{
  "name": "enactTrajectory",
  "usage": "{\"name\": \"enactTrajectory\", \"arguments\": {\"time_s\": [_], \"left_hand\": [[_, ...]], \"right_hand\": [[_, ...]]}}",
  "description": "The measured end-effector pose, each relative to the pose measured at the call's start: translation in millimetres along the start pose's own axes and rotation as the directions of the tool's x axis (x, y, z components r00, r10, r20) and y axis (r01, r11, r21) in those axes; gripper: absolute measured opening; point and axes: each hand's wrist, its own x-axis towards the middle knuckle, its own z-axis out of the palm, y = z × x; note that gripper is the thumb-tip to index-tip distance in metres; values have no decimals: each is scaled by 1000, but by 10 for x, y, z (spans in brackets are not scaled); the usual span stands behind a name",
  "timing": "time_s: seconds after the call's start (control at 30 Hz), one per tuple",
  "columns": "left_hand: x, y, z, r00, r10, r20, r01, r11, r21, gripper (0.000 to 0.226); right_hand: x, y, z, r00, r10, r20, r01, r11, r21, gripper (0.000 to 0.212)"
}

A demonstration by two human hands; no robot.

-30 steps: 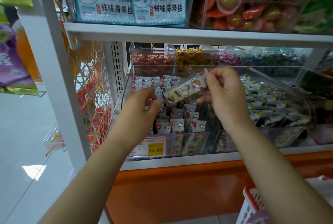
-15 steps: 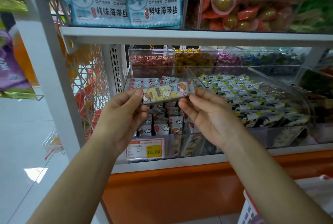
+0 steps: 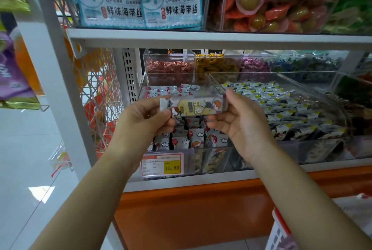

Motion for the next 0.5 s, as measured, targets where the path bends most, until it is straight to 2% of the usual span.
{"name": "enactTrajectory", "arguments": {"time_s": [0.07, 0.17, 0.27, 0.33, 0.37, 0.43, 0.5], "left_hand": [[-10, 5, -2, 998, 58, -6, -58, 996, 70, 23], [-6, 10, -15, 999, 37, 25, -36, 999, -36, 38], [13, 36, -33, 999, -28, 33, 32, 988, -151, 44], [20, 39, -35, 997, -53, 60, 63, 983, -170, 35], [21, 34, -39, 996, -56, 72, 67, 985, -157, 31], [12, 19, -47, 996, -50, 73, 55, 996, -64, 43], [-6, 32, -42, 997, -30, 67, 27, 999, 37, 45]], "right_hand": [[6, 9, -25, 997, -83, 2, 82, 983, -165, 17], [10, 17, -45, 990, -125, 58, 136, 961, -239, 4], [20, 30, -58, 979, -150, 139, 186, 938, -293, 21], [14, 34, -49, 970, -160, 181, 217, 905, -365, 28], [11, 37, -45, 970, -158, 187, 222, 891, -397, 27], [0, 36, -35, 971, -162, 176, 225, 868, -444, 19], [-12, 33, -27, 968, -187, 166, 245, 843, -480, 12]]}}
